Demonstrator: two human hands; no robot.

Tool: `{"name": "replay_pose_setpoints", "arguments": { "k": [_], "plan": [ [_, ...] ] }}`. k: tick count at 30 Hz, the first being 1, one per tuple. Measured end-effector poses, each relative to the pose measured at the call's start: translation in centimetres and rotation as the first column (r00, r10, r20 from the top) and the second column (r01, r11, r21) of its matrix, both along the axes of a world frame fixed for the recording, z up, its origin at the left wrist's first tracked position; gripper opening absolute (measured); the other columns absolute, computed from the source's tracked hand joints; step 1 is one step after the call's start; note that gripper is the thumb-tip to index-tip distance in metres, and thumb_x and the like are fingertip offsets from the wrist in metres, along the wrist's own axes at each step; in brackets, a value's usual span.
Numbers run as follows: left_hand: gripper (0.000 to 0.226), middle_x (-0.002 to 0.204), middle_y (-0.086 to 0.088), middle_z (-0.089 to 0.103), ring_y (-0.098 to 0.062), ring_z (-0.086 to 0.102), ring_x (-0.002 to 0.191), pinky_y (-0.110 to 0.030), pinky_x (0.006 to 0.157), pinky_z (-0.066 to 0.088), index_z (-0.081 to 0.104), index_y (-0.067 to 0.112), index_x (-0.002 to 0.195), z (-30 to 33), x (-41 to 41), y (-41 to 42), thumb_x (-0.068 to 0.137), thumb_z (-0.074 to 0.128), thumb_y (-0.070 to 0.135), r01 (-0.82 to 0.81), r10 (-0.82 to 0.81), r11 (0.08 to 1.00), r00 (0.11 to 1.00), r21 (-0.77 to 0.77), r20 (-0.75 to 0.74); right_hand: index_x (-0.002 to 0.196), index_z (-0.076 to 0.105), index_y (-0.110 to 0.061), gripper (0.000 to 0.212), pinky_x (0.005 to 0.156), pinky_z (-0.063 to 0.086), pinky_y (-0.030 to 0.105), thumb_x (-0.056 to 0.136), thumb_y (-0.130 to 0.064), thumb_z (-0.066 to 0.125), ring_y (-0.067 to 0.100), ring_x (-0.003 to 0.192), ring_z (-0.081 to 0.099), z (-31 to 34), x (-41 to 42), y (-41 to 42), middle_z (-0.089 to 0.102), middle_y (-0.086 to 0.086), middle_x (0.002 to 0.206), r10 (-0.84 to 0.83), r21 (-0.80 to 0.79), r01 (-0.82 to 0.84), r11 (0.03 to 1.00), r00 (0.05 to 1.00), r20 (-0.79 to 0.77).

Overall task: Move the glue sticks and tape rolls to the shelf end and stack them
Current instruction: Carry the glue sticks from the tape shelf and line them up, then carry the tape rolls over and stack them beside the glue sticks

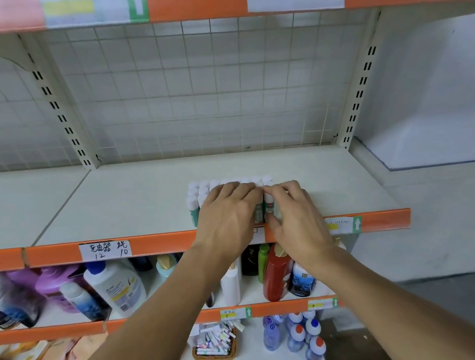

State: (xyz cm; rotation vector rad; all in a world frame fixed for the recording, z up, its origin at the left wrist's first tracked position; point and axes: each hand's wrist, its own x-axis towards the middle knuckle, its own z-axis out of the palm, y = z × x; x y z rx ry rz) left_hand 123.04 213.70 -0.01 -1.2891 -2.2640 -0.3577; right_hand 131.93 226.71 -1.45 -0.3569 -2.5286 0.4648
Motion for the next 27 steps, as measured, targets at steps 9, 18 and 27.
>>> {"name": "replay_pose_setpoints", "arguments": {
  "k": [9, 18, 27],
  "plan": [
    [0.051, 0.126, -0.007, 0.064, -0.028, 0.06, 0.115, -0.041, 0.101, 0.045, 0.06, 0.01, 0.127, 1.3, 0.0, -3.4, 0.081, 0.072, 0.027, -0.162, 0.165, 0.981, 0.986, -0.109, 0.018, 0.149, 0.038, -0.025, 0.063, 0.092, 0.048, 0.038, 0.092, -0.033, 0.063, 0.023, 0.122, 0.049, 2.0, 0.9, -0.4, 0.042, 0.002, 0.141, -0.103, 0.152, 0.077, 0.985, 0.98, 0.17],
    [0.062, 0.15, -0.001, 0.039, -0.021, 0.034, 0.138, -0.035, 0.115, 0.025, 0.031, 0.016, 0.147, 2.0, -0.2, -7.0, 0.095, 0.05, 0.043, -0.31, 0.326, 0.931, 0.944, -0.195, 0.058, 0.148, 0.036, -0.02, 0.064, 0.097, 0.043, 0.037, 0.092, -0.037, 0.061, 0.026, 0.123, 0.048, 3.3, 1.2, -0.7, 0.041, 0.006, 0.143, -0.142, 0.162, 0.094, 0.982, 0.936, 0.321],
    [0.055, 0.147, 0.0, 0.043, -0.022, 0.036, 0.138, -0.035, 0.113, 0.027, 0.035, 0.017, 0.144, 3.4, 0.4, -9.4, 0.099, 0.041, 0.048, -0.466, 0.499, 0.847, 0.863, -0.256, 0.079, 0.143, 0.041, -0.017, 0.065, 0.104, 0.036, 0.037, 0.091, -0.051, 0.057, 0.028, 0.126, 0.046, 6.4, -0.5, -3.1, 0.042, 0.006, 0.144, -0.009, 0.242, -0.075, 0.967, 0.946, 0.325]
  ]
}}
